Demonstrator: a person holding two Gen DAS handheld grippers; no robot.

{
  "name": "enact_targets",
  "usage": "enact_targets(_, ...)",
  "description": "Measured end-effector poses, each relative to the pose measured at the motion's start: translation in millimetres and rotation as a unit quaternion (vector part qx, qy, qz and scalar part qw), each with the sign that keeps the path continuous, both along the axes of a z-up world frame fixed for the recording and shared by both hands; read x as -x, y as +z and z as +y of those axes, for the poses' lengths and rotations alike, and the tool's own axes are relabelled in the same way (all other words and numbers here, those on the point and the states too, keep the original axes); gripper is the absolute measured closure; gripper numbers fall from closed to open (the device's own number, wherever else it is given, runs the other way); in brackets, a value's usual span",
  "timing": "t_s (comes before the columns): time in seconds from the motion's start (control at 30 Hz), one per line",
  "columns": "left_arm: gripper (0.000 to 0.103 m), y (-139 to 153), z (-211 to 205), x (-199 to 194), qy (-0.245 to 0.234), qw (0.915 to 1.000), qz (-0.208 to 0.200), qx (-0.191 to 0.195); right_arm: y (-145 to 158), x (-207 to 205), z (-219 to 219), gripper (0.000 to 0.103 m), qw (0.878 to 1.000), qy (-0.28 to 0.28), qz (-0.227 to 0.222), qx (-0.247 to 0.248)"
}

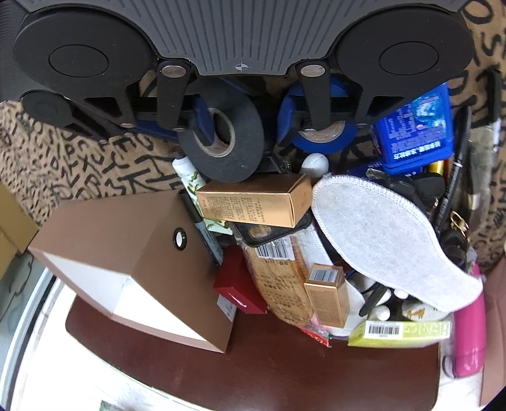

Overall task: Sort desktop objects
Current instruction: 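Grasp the black tape roll with the left tool and lift, then carry the black tape roll into the brown box and open the left tool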

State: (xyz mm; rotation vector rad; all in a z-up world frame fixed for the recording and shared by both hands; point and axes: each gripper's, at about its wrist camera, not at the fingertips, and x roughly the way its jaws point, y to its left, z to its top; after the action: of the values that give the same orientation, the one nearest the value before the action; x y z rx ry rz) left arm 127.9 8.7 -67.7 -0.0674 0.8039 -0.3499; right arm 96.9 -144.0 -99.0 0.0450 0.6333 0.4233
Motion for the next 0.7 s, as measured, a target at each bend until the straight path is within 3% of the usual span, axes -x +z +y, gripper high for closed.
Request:
enact_targets(0.13, 0.051, 0, 3, 4, -0.001, 0.9999, 0.01, 0.014, 3, 8, -1, 0.023, 1.0, 0.001, -0.001, 0.006)
enact_targets(0.33, 0.055, -1, -7, 20, -0.024, 0.9996, 0.008, -0.009, 4, 24, -7, 0.023, 1.0, -0.003, 0.01, 0.012)
enact_targets(0.5, 0.052, -10, -17, 27, -0.031, 0.9992, 0.025, 0.001, -1, 33, -16, 0.023, 0.999, -0.012, 0.028, 0.014)
enact_targets(0.6, 0.063, -10, -25, 30, -0.032, 0.9991, 0.021, -0.016, -3, 37, -17, 0.023, 0.999, -0.019, 0.028, 0.017)
enact_targets(0.7, 0.065, -6, -26, 37, -0.034, 0.9991, 0.017, -0.019, 0, 42, -20, 0.023, 0.999, -0.017, 0.025, 0.017)
